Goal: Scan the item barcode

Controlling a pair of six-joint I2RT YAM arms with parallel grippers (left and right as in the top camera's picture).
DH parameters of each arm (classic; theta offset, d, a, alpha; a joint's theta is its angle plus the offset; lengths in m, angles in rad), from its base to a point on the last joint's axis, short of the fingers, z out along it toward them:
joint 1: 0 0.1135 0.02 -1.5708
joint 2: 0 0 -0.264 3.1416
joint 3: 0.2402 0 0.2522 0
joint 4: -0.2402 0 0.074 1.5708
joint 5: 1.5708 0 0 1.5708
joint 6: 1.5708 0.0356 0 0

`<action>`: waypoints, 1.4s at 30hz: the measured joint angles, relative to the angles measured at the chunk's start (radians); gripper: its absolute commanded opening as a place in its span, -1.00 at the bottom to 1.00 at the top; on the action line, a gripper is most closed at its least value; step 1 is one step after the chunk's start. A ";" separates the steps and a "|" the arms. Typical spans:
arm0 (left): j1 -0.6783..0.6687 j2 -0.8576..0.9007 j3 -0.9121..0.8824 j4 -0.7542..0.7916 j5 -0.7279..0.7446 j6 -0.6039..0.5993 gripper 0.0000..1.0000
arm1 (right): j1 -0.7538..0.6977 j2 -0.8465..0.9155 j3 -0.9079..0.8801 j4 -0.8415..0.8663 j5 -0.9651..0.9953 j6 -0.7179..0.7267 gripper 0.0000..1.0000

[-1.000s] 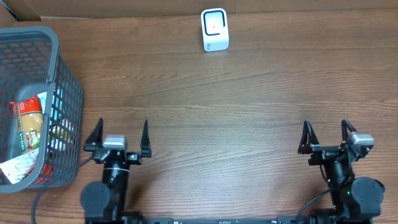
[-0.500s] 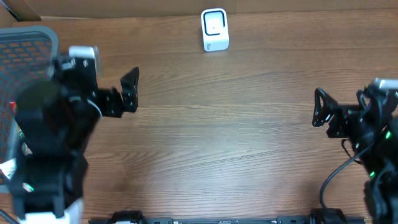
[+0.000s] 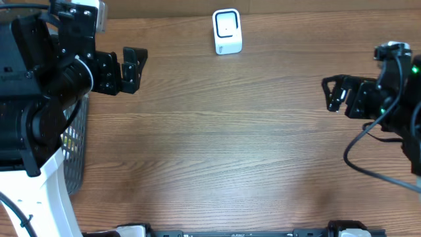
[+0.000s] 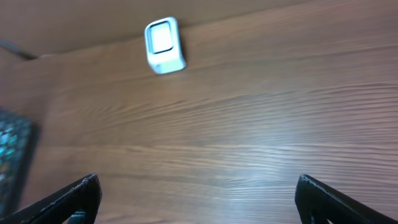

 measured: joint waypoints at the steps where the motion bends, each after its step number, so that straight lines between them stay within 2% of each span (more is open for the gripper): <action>1: 0.000 0.003 0.000 -0.002 0.010 0.003 1.00 | 0.000 0.011 0.000 -0.002 -0.024 0.000 1.00; 5: 0.009 0.023 0.002 -0.008 -0.029 -0.031 1.00 | 0.000 0.050 0.000 -0.008 -0.095 0.001 1.00; 7: 0.078 0.045 0.002 -0.036 -0.156 -0.154 1.00 | 0.000 0.061 0.000 -0.009 -0.110 0.000 1.00; 10: 0.285 0.078 0.003 -0.105 -0.229 -0.322 0.96 | 0.000 0.069 0.000 -0.022 -0.122 0.001 1.00; 12: 0.519 0.121 0.003 -0.165 -0.250 -0.428 0.85 | 0.000 0.072 0.000 -0.036 -0.126 0.000 1.00; 15: 0.723 0.181 0.003 -0.200 -0.256 -0.500 0.80 | 0.000 0.077 0.000 -0.042 -0.127 0.001 1.00; 18: 0.843 0.234 0.003 -0.215 -0.261 -0.540 0.78 | 0.000 0.088 0.000 -0.046 -0.129 0.001 1.00; 23: 0.869 0.271 -0.027 -0.212 -0.267 -0.568 0.72 | 0.000 0.097 0.000 -0.055 -0.129 0.001 1.00; 26: 0.869 0.290 -0.119 -0.171 -0.283 -0.593 0.65 | 0.000 0.100 0.000 -0.064 -0.129 0.001 1.00; 31: 0.869 0.308 -0.425 0.011 -0.299 -0.647 0.46 | 0.000 0.103 0.000 -0.065 -0.129 0.000 1.00; 36: 0.856 0.313 -0.640 0.162 -0.305 -0.676 0.31 | 0.000 0.104 0.000 -0.065 -0.129 0.001 1.00; 42: 0.855 0.316 -0.853 0.340 -0.317 -0.707 0.30 | 0.000 0.105 0.000 -0.065 -0.129 0.000 1.00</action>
